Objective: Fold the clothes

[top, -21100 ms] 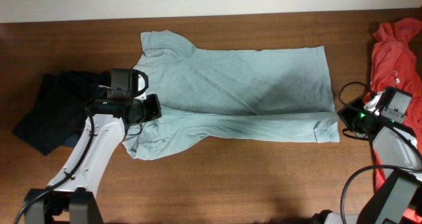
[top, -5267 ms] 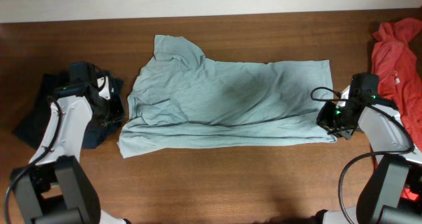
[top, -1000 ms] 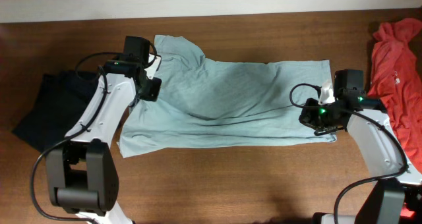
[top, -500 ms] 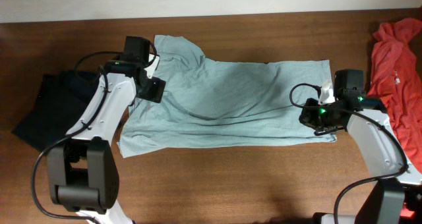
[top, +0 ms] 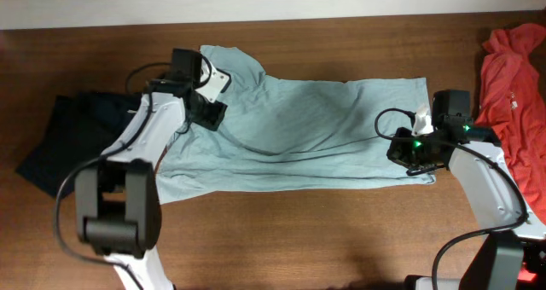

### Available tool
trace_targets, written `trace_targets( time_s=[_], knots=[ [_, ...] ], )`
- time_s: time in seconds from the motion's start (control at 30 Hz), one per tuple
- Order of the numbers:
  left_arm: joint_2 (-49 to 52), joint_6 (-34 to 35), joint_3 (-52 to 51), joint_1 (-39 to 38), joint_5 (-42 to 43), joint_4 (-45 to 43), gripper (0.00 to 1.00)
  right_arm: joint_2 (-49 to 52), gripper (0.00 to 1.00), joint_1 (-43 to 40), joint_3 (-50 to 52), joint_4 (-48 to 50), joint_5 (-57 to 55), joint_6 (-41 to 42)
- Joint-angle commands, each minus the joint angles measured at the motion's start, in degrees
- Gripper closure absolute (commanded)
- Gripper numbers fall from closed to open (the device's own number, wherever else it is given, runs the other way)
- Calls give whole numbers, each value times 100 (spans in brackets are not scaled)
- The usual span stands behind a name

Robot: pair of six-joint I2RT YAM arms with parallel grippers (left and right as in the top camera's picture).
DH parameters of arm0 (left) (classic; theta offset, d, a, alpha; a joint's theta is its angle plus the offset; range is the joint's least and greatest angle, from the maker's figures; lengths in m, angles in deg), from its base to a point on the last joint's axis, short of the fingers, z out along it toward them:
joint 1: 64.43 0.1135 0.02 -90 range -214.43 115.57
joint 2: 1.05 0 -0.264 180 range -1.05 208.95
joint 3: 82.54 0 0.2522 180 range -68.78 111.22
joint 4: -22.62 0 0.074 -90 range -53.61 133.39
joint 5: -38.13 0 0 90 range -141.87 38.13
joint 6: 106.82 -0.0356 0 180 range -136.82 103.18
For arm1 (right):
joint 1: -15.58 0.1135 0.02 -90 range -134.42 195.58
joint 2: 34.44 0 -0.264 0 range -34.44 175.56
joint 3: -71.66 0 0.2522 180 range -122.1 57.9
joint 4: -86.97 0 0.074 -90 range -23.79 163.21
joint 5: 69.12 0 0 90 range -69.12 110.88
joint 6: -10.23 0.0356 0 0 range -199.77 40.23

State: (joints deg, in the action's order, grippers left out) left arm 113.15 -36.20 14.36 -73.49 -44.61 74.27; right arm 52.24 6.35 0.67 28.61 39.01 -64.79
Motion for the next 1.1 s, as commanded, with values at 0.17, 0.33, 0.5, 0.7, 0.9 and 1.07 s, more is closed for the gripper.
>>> trace_targets(
  time_s=[0.17, 0.33, 0.5, 0.7, 0.9, 1.07],
  knots=[
    [562, 50, 39, -98, 199, -87, 62, -76, 90, -11, -122, -2, 72, -17],
    [564, 48, 39, -96, 199, -149, 73, -76, 90, -11, -122, -4, 72, -17],
    [566, 48, 39, -96, 199, -151, 86, -76, 90, -11, -122, -7, 72, -17],
    [647, 72, 39, -96, 197, -184, 49, -76, 90, -11, -122, -26, 72, -20],
    [785, 177, 39, -107, 203, -190, 86, -76, 91, -11, -122, -28, 72, -20],
    [756, 376, 127, -107, 201, -140, 99, -76, 91, -11, -122, -28, 72, -20]
  ],
)
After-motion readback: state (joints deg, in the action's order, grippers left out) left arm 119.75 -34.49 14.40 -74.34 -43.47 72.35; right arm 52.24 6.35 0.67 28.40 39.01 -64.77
